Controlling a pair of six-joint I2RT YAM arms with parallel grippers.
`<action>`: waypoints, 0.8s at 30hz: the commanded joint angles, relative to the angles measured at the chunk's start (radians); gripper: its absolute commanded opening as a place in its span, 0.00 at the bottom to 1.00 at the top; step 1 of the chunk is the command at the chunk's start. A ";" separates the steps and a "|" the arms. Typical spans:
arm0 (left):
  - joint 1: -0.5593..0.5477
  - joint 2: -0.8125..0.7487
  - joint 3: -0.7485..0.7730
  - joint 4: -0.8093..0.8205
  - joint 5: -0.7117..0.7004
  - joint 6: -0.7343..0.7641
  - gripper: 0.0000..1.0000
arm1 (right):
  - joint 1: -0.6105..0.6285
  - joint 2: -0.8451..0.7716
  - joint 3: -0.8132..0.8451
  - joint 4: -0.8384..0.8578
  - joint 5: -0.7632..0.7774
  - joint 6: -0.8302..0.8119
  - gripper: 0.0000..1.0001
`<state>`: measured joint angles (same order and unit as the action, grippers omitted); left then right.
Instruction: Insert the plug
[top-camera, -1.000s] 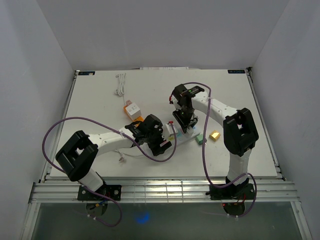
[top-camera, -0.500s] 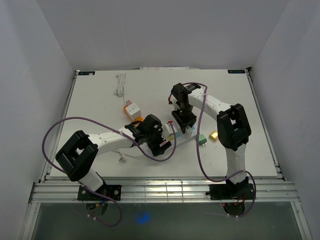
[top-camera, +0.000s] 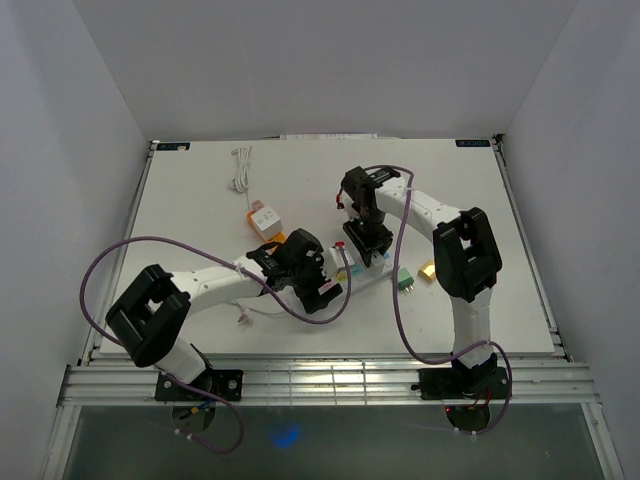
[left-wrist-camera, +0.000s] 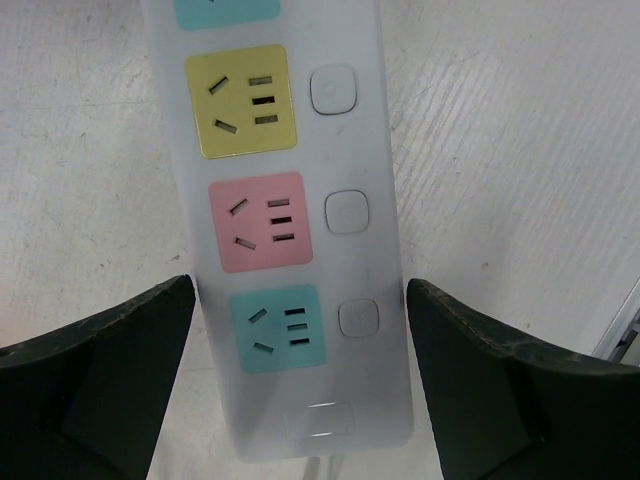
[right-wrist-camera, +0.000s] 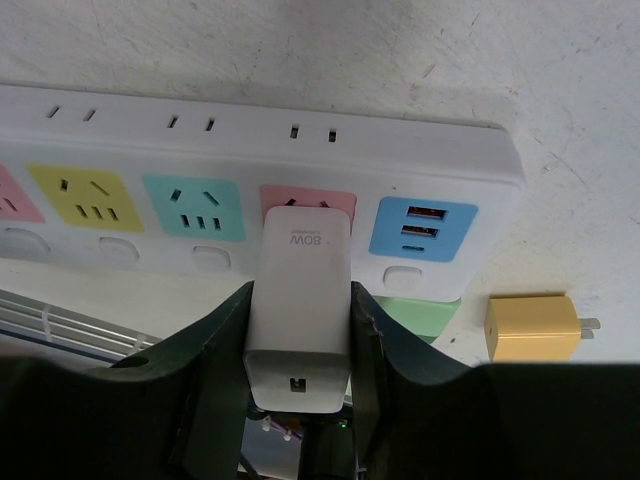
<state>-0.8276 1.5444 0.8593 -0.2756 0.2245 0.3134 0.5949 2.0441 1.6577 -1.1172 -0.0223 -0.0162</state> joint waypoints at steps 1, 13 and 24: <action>-0.002 -0.093 -0.006 0.021 0.003 0.019 0.98 | 0.002 0.114 -0.092 0.070 0.094 0.009 0.08; -0.002 -0.161 -0.017 0.038 0.004 -0.010 0.98 | 0.005 0.103 -0.136 0.096 0.165 0.058 0.08; -0.002 -0.181 -0.002 0.047 -0.037 -0.046 0.98 | 0.016 0.077 -0.213 0.168 0.246 0.107 0.08</action>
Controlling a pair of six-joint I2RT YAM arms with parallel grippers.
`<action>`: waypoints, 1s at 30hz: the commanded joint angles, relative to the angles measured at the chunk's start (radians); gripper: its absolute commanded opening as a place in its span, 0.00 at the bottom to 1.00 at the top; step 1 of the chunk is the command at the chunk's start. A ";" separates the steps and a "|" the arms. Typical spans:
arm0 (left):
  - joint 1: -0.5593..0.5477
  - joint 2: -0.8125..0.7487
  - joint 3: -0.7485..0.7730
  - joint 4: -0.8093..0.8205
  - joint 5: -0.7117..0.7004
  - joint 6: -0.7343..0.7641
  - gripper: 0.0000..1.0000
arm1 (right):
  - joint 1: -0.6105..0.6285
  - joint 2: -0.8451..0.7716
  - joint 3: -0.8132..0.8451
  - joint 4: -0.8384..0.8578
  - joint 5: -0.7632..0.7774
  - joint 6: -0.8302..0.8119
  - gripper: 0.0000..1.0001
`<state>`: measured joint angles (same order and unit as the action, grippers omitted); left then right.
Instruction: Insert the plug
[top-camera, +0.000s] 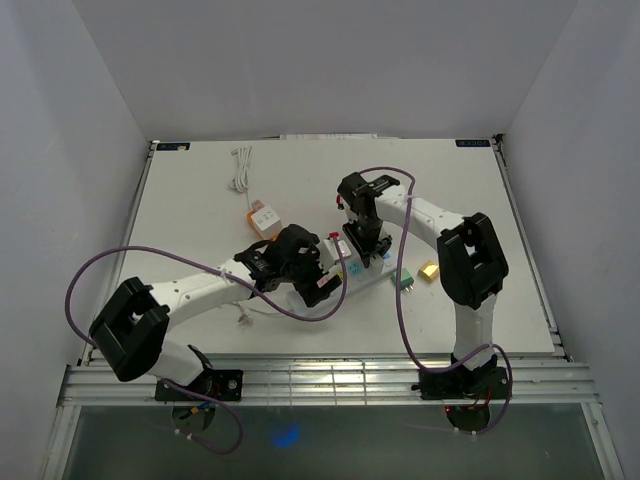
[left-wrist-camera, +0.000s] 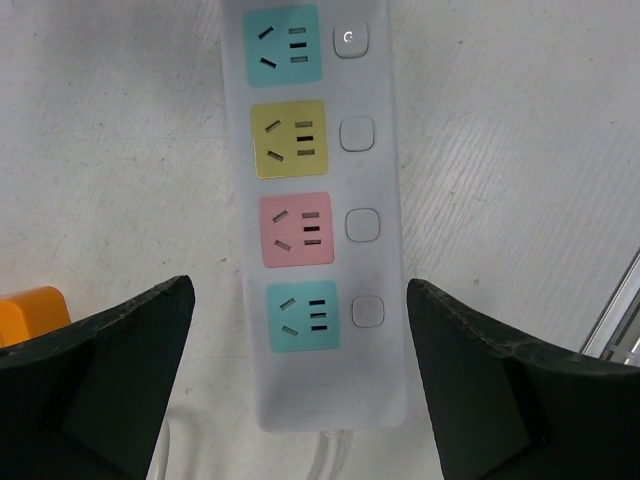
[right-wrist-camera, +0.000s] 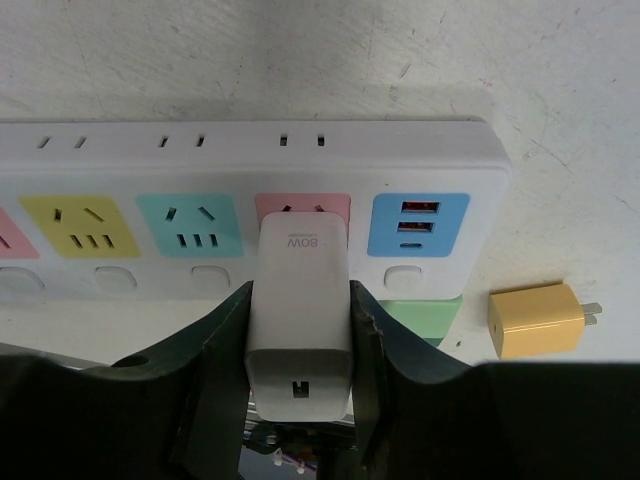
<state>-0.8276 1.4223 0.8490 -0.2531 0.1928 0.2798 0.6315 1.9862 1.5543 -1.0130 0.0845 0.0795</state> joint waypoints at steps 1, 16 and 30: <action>-0.004 -0.062 0.005 0.028 -0.007 -0.013 0.98 | -0.021 0.135 -0.109 0.063 0.135 0.006 0.09; -0.004 -0.074 -0.002 0.034 -0.029 -0.007 0.98 | -0.039 -0.021 0.197 -0.033 0.025 -0.046 0.93; -0.002 -0.088 0.004 0.049 -0.068 -0.031 0.98 | -0.073 -0.430 -0.179 0.216 0.015 0.003 0.94</action>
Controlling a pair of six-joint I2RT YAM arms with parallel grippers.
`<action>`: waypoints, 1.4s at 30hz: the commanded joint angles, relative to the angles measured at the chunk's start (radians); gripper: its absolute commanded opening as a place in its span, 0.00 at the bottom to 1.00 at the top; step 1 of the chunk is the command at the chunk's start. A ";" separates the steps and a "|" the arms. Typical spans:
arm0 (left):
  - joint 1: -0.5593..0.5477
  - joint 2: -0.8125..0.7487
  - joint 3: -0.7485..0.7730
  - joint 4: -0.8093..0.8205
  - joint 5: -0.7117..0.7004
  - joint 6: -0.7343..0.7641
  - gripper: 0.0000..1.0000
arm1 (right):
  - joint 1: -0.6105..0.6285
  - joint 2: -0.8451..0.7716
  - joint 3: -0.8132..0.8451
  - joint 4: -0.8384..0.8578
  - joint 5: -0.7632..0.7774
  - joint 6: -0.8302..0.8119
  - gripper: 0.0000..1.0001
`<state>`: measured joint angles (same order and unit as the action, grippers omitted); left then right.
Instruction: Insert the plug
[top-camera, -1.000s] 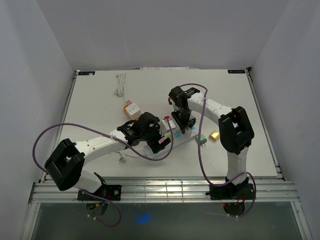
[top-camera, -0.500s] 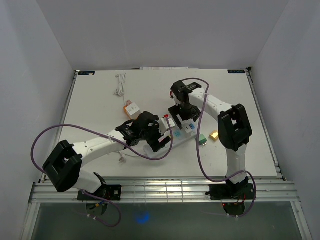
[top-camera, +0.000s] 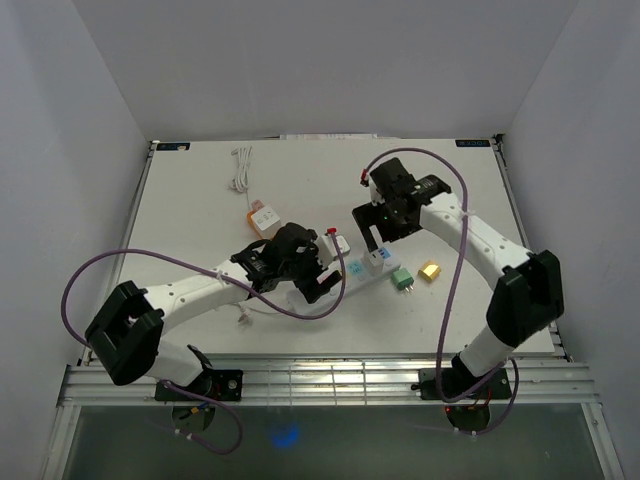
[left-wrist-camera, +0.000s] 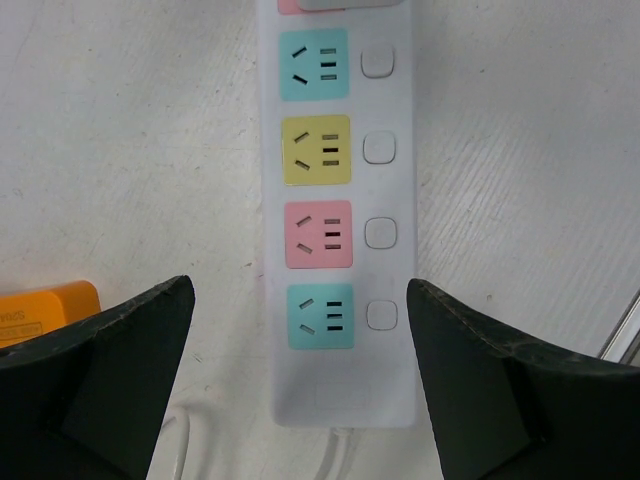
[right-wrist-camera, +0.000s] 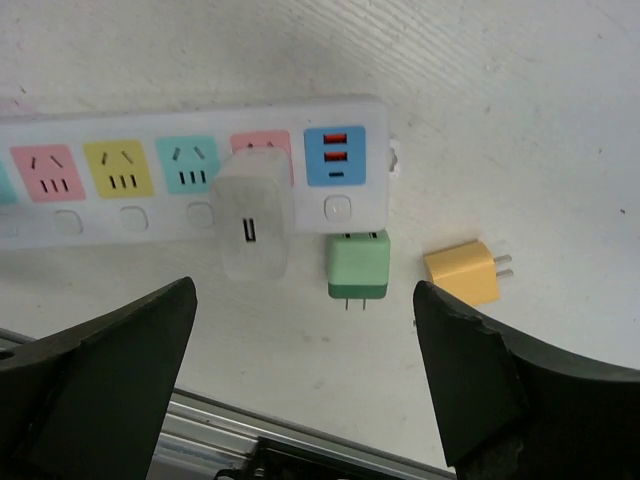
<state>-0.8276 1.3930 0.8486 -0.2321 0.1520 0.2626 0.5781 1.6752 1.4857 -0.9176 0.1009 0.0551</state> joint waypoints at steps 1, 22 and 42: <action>-0.004 -0.063 0.004 0.033 -0.032 -0.017 0.98 | -0.027 -0.188 -0.146 0.144 0.002 0.034 0.94; -0.002 -0.129 0.040 0.097 -0.310 -0.174 0.98 | -0.069 -0.295 -0.602 0.419 0.112 0.115 0.76; -0.002 -0.112 0.075 0.073 -0.307 -0.210 0.98 | -0.101 -0.184 -0.654 0.513 -0.009 0.081 0.54</action>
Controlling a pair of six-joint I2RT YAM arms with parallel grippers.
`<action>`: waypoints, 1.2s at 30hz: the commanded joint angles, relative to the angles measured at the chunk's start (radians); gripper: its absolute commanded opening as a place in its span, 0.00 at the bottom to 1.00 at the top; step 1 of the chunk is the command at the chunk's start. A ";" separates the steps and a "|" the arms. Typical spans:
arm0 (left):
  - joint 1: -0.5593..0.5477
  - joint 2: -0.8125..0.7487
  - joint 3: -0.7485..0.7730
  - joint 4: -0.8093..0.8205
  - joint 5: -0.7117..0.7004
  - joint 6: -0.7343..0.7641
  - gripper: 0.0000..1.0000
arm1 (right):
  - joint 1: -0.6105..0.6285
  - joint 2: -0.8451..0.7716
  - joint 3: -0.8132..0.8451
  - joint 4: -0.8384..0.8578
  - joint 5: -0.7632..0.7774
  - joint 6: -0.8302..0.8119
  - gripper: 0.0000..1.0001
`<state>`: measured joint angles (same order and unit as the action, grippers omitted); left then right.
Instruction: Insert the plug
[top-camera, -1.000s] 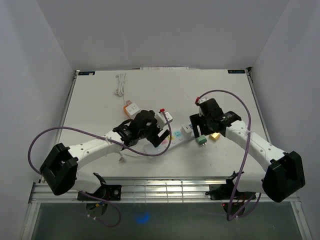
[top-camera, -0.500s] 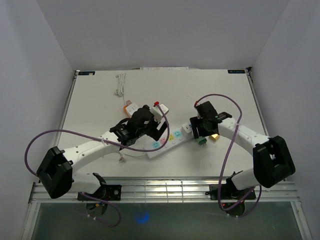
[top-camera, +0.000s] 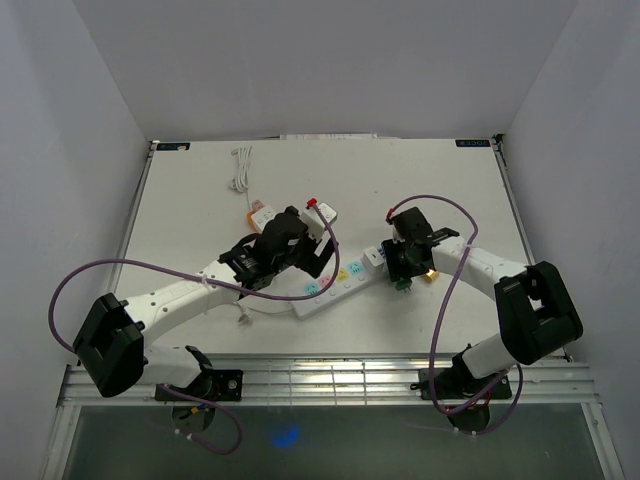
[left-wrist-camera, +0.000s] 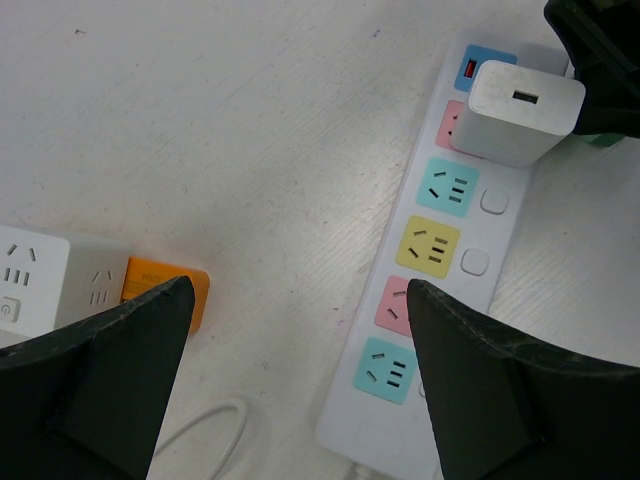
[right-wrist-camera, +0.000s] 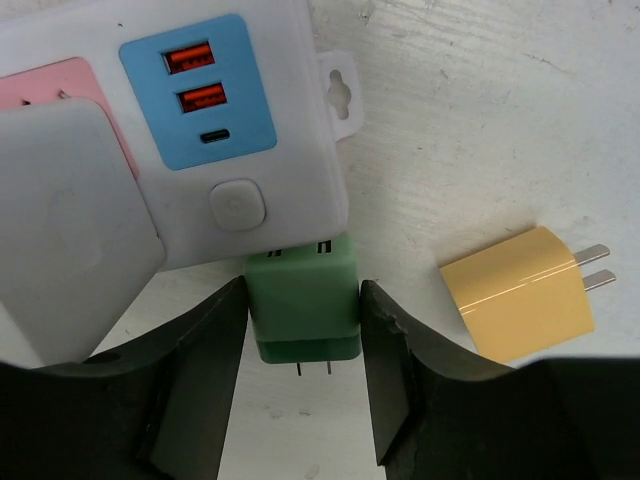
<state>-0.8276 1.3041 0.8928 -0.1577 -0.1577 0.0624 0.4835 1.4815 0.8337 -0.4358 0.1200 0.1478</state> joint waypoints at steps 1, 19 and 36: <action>-0.002 -0.022 0.035 -0.006 0.006 -0.012 0.98 | -0.006 0.011 -0.004 0.031 -0.031 -0.013 0.51; -0.002 0.010 0.211 -0.130 0.226 -0.214 0.98 | -0.003 -0.463 -0.165 0.215 -0.207 -0.044 0.37; -0.001 0.302 0.709 -0.595 0.543 -0.518 0.98 | 0.162 -0.675 -0.162 0.417 -0.172 -0.119 0.34</action>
<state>-0.8276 1.5665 1.5475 -0.6117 0.3099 -0.4046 0.6044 0.8333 0.6559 -0.1207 -0.0933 0.0738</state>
